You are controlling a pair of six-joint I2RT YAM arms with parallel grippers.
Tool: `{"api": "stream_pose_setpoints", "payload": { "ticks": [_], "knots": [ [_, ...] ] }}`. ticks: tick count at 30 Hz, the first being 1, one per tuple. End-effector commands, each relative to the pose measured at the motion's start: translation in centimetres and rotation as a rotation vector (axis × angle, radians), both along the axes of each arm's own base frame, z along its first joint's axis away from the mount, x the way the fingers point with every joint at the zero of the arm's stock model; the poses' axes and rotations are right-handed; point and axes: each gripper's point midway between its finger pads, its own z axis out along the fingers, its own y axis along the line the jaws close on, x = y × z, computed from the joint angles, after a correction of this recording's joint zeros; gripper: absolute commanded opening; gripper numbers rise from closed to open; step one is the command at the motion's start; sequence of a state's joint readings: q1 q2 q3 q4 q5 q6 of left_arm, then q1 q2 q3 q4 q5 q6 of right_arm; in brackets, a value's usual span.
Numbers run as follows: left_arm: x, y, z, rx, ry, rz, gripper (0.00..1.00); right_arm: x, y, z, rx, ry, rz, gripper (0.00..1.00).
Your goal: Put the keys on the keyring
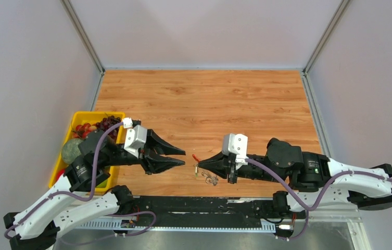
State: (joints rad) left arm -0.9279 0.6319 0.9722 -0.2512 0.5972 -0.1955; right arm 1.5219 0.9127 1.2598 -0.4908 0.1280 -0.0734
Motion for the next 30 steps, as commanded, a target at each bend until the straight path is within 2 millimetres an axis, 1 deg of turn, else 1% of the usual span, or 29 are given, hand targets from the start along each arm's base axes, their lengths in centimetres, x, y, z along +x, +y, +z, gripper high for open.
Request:
{"api": "stream_pose_setpoints", "payload": {
  "ticks": [1,5,7,11,15,24,30],
  "knots": [
    [0.3,0.2,2.9,-0.111,-0.028,0.028,0.42,0.4,-0.3,3.9,0.192,-0.099,-0.007,0.0],
    [0.0,0.0,3.3,-0.126,-0.023,0.004,0.42,0.4,-0.2,5.0,0.272,-0.141,-0.008,0.0],
    [-0.2,0.0,3.4,-0.133,-0.016,-0.006,0.42,0.4,-0.3,5.9,0.324,-0.157,-0.011,0.0],
    [-0.7,0.2,3.7,-0.146,-0.016,-0.022,0.42,0.4,0.0,6.9,0.392,-0.175,-0.01,0.0],
    [-0.8,0.5,3.7,-0.149,-0.023,-0.016,0.42,0.3,0.5,7.6,0.414,-0.184,-0.002,0.0],
    [-1.1,1.5,4.3,-0.171,-0.063,0.003,0.42,-0.7,2.0,7.8,0.386,-0.176,0.049,0.0],
    [-1.6,1.7,4.6,-0.182,-0.079,-0.012,0.41,-1.3,2.2,8.1,0.388,-0.166,0.076,0.0]
  ]
}}
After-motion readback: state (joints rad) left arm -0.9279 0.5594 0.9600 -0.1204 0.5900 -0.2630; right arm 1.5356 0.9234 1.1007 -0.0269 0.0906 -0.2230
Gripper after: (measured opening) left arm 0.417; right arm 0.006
